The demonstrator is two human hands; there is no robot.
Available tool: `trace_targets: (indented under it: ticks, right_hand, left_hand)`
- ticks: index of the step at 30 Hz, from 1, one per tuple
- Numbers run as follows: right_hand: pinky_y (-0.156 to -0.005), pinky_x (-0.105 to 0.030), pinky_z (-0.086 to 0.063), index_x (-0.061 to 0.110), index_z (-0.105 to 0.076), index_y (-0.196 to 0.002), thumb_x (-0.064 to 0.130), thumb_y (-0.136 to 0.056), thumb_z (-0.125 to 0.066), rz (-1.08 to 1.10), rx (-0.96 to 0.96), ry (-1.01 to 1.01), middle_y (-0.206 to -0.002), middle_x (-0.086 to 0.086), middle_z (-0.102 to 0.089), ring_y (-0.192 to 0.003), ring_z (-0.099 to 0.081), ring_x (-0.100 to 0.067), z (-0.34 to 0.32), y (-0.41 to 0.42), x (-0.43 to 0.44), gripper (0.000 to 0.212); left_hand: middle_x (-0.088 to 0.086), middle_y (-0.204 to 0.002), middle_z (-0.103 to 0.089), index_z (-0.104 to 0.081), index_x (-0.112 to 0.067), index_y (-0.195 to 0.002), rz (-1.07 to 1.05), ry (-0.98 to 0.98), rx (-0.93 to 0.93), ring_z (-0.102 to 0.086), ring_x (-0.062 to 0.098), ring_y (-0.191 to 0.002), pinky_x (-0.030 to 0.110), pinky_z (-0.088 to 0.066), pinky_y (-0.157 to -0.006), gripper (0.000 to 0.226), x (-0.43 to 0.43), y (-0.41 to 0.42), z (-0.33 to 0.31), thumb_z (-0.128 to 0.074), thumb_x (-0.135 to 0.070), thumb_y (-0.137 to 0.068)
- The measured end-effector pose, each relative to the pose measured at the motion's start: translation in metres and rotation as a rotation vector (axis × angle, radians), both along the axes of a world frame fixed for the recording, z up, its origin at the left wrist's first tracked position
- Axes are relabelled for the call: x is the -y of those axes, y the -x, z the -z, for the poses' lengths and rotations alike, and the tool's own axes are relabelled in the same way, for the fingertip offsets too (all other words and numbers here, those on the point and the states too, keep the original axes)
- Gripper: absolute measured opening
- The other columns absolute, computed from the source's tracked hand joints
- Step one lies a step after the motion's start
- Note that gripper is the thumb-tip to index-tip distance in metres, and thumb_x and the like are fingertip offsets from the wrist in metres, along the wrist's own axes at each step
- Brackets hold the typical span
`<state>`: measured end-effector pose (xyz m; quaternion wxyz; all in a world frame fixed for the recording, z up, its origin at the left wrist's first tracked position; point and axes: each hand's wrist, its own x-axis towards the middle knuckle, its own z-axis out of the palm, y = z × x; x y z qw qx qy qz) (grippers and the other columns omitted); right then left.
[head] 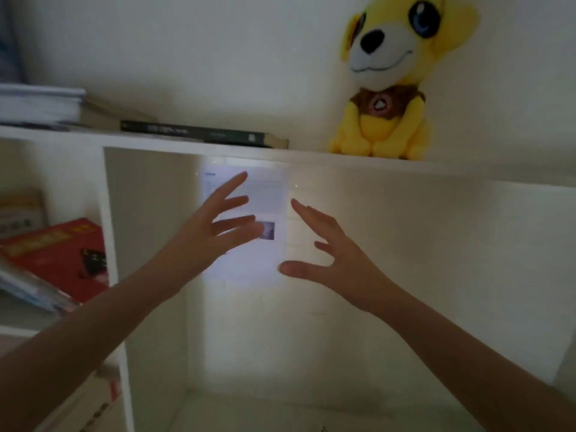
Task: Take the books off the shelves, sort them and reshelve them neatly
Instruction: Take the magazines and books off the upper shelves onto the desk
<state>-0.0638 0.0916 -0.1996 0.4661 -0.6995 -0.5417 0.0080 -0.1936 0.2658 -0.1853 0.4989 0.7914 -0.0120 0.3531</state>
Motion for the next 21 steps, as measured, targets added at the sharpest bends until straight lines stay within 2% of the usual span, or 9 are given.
trace_targets:
  ticks: [3, 7, 9, 11, 13, 15, 16, 19, 21]
  right_hand:
    - [-0.104, -0.021, -0.033, 0.049, -0.025, -0.142, 0.042, -0.075, -0.072, -0.107, 0.069, -0.047, -0.149, 0.018, -0.030, -0.129, -0.033, 0.001, -0.035, 0.020, -0.021, 0.082]
    - [-0.105, -0.017, -0.037, 0.047, -0.031, -0.140, 0.046, -0.071, -0.070, -0.198, 0.152, -0.150, -0.144, 0.016, -0.040, -0.129, -0.041, 0.001, -0.083, 0.044, -0.042, 0.079]
    - [-0.104, -0.005, -0.029, 0.040, -0.033, -0.143, 0.036, -0.078, -0.073, -0.175, 0.323, -0.184, -0.142, 0.016, -0.040, -0.128, -0.038, 0.005, -0.106, 0.044, -0.055, 0.077]
    - [-0.097, 0.003, -0.023, 0.035, -0.028, -0.147, 0.029, -0.081, -0.074, -0.091, 0.467, -0.152, -0.140, 0.016, -0.036, -0.122, -0.033, 0.010, -0.128, 0.034, -0.071, 0.080]
    - [-0.101, -0.005, -0.026, 0.033, -0.023, -0.149, 0.024, -0.082, -0.074, -0.017, 0.453, -0.065, -0.144, 0.009, -0.035, -0.121, -0.032, 0.006, -0.147, 0.018, -0.088, 0.085]
    - [-0.110, -0.023, -0.031, 0.030, -0.021, -0.151, 0.019, -0.081, -0.075, 0.018, 0.394, 0.025, -0.150, 0.001, -0.034, -0.130, -0.035, -0.005, -0.161, 0.001, -0.100, 0.088]
    - [-0.108, -0.026, -0.034, 0.029, -0.021, -0.151, 0.018, -0.081, -0.076, 0.029, 0.373, 0.074, -0.150, -0.002, -0.036, -0.133, -0.037, -0.008, -0.166, -0.005, -0.104, 0.090]
    - [-0.088, -0.024, -0.042, 0.037, -0.020, -0.150, 0.025, -0.079, -0.077, 0.048, 0.294, 0.202, -0.139, -0.005, -0.049, -0.120, -0.051, -0.014, -0.175, -0.015, -0.104, 0.092]
    - [-0.086, -0.024, -0.043, 0.041, -0.019, -0.149, 0.030, -0.078, -0.077, 0.062, 0.282, 0.221, -0.135, -0.005, -0.052, -0.113, -0.055, -0.016, -0.176, -0.018, -0.103, 0.092]
  left_hand:
    - [-0.006, -0.123, -0.058, -0.044, -0.048, -0.128, -0.089, -0.013, 0.115, -0.064, 0.009, -0.104, 0.032, -0.056, -0.084, 0.069, -0.013, 0.033, -0.030, -0.079, -0.044, -0.068]
    - [0.000, -0.116, -0.064, -0.039, -0.043, -0.135, -0.169, 0.025, 0.169, -0.067, 0.010, -0.098, 0.031, -0.057, -0.083, 0.065, -0.031, 0.062, -0.062, -0.066, -0.032, -0.077]
    - [-0.001, -0.119, -0.063, -0.028, -0.047, -0.141, -0.135, 0.058, 0.106, -0.067, 0.011, -0.100, 0.031, -0.056, -0.085, 0.076, -0.040, 0.069, -0.071, -0.067, -0.034, -0.077]
    - [0.003, -0.125, -0.060, -0.019, -0.051, -0.143, -0.078, 0.132, 0.056, -0.066, 0.015, -0.103, 0.032, -0.054, -0.090, 0.096, -0.046, 0.071, -0.077, -0.078, -0.044, -0.068]
    - [0.007, -0.128, -0.058, -0.015, -0.049, -0.145, -0.030, 0.199, 0.048, -0.064, 0.020, -0.108, 0.038, -0.050, -0.096, 0.111, -0.052, 0.068, -0.083, -0.081, -0.045, -0.056]
    - [0.011, -0.129, -0.057, -0.013, -0.046, -0.146, 0.026, 0.269, 0.066, -0.064, 0.023, -0.109, 0.042, -0.047, -0.098, 0.105, -0.055, 0.062, -0.090, -0.075, -0.038, -0.062]
    - [0.013, -0.128, -0.057, -0.012, -0.045, -0.147, 0.042, 0.298, 0.071, -0.064, 0.024, -0.109, 0.043, -0.046, -0.099, 0.100, -0.057, 0.058, -0.093, -0.074, -0.033, -0.069]
    - [0.017, -0.125, -0.058, -0.011, -0.043, -0.147, 0.063, 0.349, 0.049, -0.065, 0.026, -0.106, 0.041, -0.048, -0.097, 0.097, -0.057, 0.046, -0.101, -0.074, -0.029, -0.075]
    - [0.018, -0.123, -0.057, -0.011, -0.045, -0.147, 0.088, 0.378, 0.019, -0.065, 0.026, -0.105, 0.039, -0.050, -0.095, 0.097, -0.055, 0.039, -0.104, -0.069, -0.030, -0.070]
